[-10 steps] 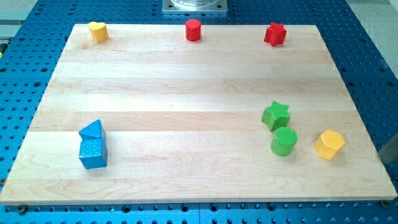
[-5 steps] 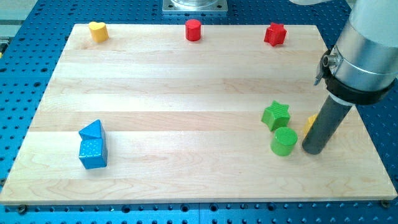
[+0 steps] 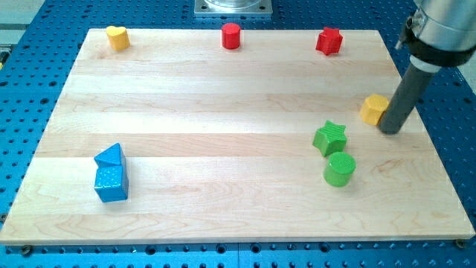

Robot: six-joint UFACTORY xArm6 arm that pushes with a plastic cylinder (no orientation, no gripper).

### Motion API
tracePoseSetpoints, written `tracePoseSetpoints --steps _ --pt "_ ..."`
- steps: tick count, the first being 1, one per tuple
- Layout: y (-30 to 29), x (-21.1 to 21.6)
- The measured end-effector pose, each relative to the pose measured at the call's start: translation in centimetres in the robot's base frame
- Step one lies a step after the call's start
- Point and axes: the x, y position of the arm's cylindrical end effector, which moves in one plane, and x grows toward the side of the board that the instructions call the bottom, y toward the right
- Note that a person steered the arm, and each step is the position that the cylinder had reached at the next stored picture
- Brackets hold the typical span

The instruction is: Move the hexagon to the left center of the board

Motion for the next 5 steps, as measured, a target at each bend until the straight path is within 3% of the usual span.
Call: tracePoseSetpoints --steps 2,3,5 --pt "1.3 -3.3" --pt "-3.8 -4.5" --pt "-27.4 -4.5"
